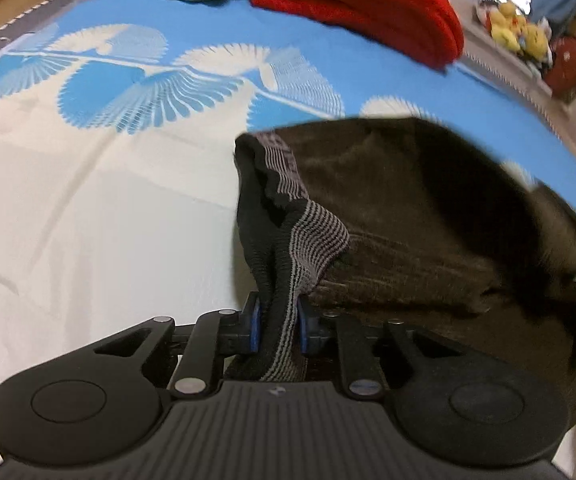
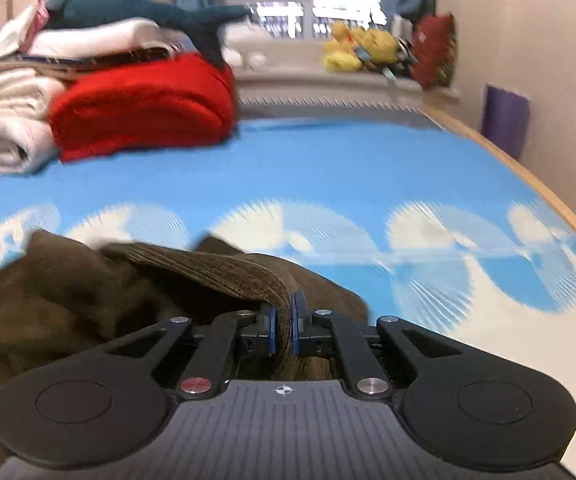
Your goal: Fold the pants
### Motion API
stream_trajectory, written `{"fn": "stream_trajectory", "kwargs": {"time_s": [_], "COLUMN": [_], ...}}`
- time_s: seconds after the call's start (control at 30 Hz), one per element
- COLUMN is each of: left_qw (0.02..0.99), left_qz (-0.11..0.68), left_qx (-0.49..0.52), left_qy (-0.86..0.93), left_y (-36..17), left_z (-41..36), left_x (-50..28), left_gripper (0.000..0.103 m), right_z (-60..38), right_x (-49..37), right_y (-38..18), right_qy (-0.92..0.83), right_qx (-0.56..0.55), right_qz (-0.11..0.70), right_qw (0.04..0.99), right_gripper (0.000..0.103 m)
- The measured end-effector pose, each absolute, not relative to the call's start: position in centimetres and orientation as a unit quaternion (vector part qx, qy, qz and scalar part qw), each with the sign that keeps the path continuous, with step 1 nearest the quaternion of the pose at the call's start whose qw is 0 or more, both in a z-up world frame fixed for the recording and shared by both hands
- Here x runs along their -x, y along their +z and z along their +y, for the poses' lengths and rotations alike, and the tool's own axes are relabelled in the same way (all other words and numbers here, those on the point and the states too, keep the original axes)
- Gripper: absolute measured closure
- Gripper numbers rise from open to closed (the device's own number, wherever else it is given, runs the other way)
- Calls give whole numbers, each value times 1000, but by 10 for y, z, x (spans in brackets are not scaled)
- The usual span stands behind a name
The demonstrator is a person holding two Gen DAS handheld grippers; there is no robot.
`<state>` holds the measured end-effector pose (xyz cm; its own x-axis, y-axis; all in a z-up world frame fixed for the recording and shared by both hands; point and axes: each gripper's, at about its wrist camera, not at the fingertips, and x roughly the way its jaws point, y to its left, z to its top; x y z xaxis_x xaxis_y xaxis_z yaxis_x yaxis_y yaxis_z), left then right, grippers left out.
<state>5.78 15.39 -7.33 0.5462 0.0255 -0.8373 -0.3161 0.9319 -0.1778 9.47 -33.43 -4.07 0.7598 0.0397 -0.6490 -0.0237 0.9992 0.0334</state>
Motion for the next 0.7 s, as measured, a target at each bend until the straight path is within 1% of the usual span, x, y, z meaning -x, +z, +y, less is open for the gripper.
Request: {"fn": "stream_trajectory", "kwargs": {"time_s": [0.17,0.23,0.27,0.3,0.37,0.4,0.43,0.47,0.5,0.53,0.57,0.7], "left_qw": [856,850,847,840,829,828,827,827,825,822,820,815], "left_qz": [487,498,505,516,535,538,538,538,540,544,547,557], "left_qx": [137,126,122,114,100,100,103,107,110,113,112,102], "left_qy": [110,115,116,119,124,124,124,124,125,125,125,126], "left_y": [-72,-78,-83,-90,-98,-99,-99,-100,-101,-104,-106,-113], "left_z": [146,142,144,143,142,143,144,146,147,147,147,146], "left_x": [-55,-56,-56,-57,-61,-62,-63,-63,-64,-65,-66,-73], "left_gripper": [83,82,81,80,76,75,75,72,71,68,65,56], "right_z": [-384,-385,-384,-381,-379,-375,-371,-365,-355,-346,-338,-300], "right_x": [-62,-52,-50,-48,-47,-43,-43,-43,-44,-43,-49,-75], "right_y": [-95,-106,-105,-100,-86,-83,-78,-74,-71,-70,-71,-78], "right_qy": [3,21,29,38,63,74,83,87,85,83,82,123], "right_qx": [-16,-10,-1,5,10,13,21,36,60,83,103,143], "right_qz": [488,496,485,464,412,389,359,330,295,268,258,256], "right_qw": [873,868,874,885,909,918,929,939,950,956,957,948], "right_gripper": [96,95,94,91,89,82,70,63,53,52,52,52]}}
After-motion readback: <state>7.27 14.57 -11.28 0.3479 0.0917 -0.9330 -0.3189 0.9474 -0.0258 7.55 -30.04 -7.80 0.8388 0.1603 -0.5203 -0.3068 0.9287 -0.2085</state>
